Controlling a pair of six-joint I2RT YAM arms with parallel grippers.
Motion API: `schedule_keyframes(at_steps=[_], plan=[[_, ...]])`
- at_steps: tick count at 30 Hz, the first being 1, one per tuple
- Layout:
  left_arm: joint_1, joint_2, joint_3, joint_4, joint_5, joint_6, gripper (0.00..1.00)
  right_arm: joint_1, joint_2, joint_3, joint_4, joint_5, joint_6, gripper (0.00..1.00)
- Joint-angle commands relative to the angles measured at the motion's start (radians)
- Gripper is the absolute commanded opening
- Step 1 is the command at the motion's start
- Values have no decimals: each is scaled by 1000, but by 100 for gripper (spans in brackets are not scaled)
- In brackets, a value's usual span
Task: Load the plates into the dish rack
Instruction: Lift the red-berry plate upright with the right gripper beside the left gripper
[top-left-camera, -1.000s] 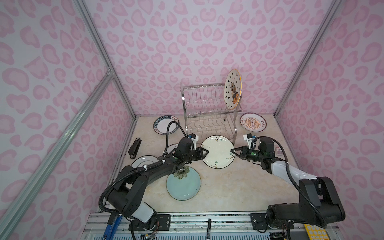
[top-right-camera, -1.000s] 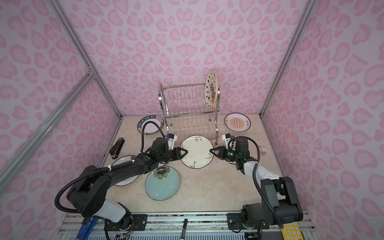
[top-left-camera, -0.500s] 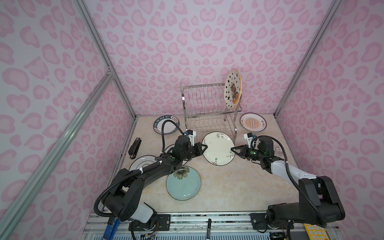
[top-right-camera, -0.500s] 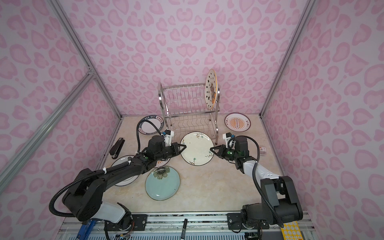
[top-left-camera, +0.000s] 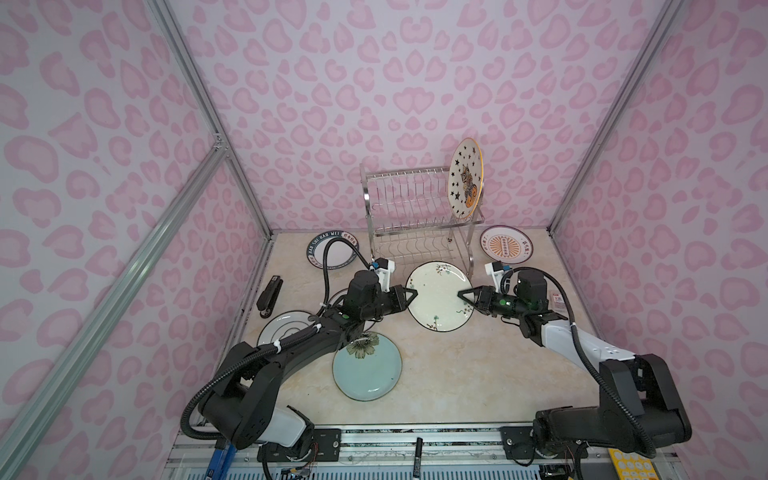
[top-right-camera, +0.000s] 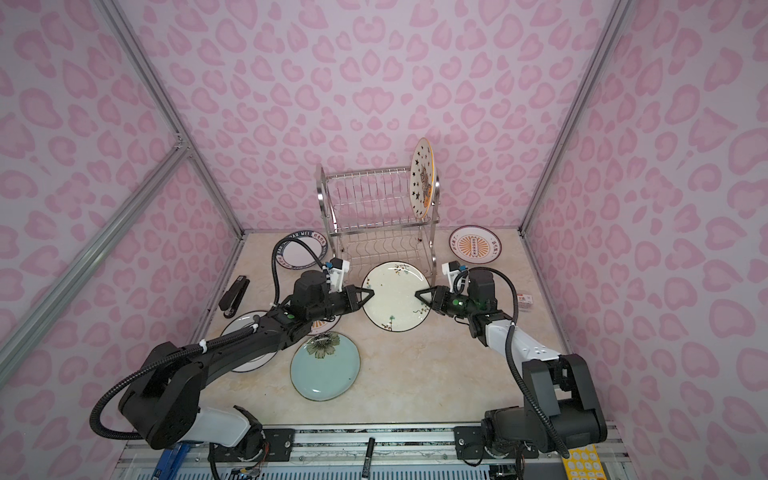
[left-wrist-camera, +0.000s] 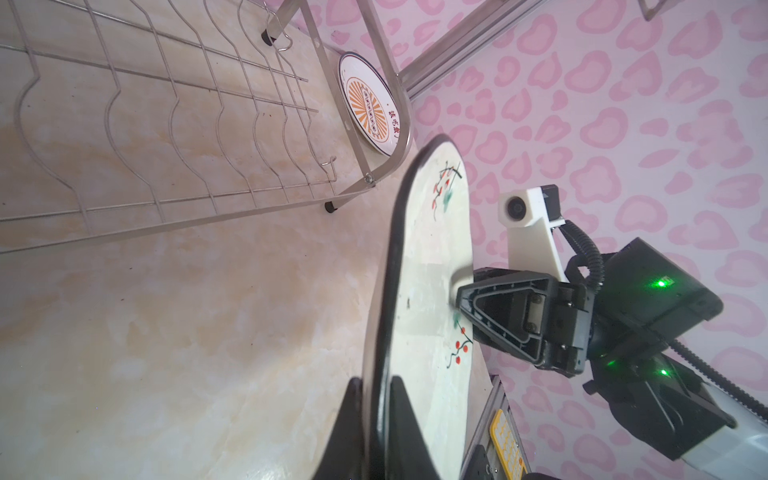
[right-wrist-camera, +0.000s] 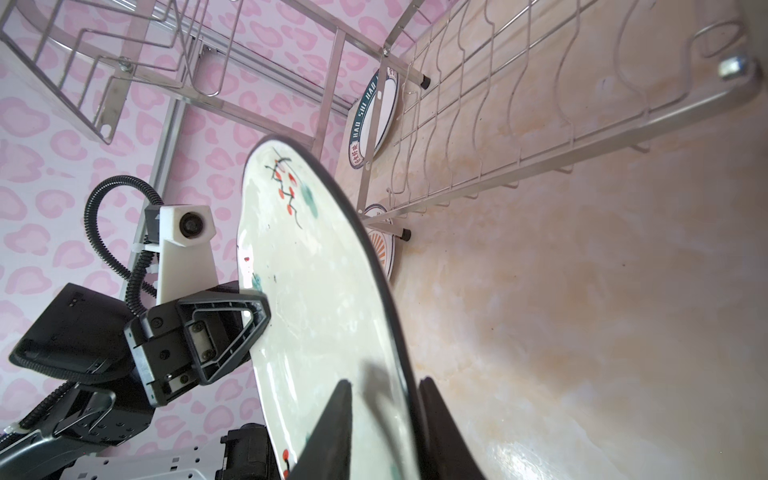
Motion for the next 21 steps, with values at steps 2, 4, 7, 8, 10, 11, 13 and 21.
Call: schedule_keyframes(at_steps=[2, 4, 7, 8, 10, 11, 13, 21], plan=[[-4, -17, 2, 60, 55, 22, 4, 18, 14, 7, 134, -65, 39, 28], [-4, -19, 3, 60, 54, 22, 4, 26, 19, 7, 153, -65, 49, 27], [-4, -22, 1, 59, 54, 24, 4, 34, 24, 6, 176, -69, 63, 25], [-4, -23, 1, 56, 53, 23, 4, 35, 25, 7, 182, -71, 68, 21], [-4, -24, 1, 54, 51, 26, 4, 36, 25, 8, 187, -74, 73, 15], [-3, -24, 0, 50, 49, 26, 4, 35, 25, 10, 187, -75, 72, 11], [-2, -24, 3, 40, 45, 31, 4, 36, 22, 11, 186, -77, 72, 5], [-4, -25, 7, 11, 35, 40, 31, 29, 7, 33, 173, -70, 74, 0]])
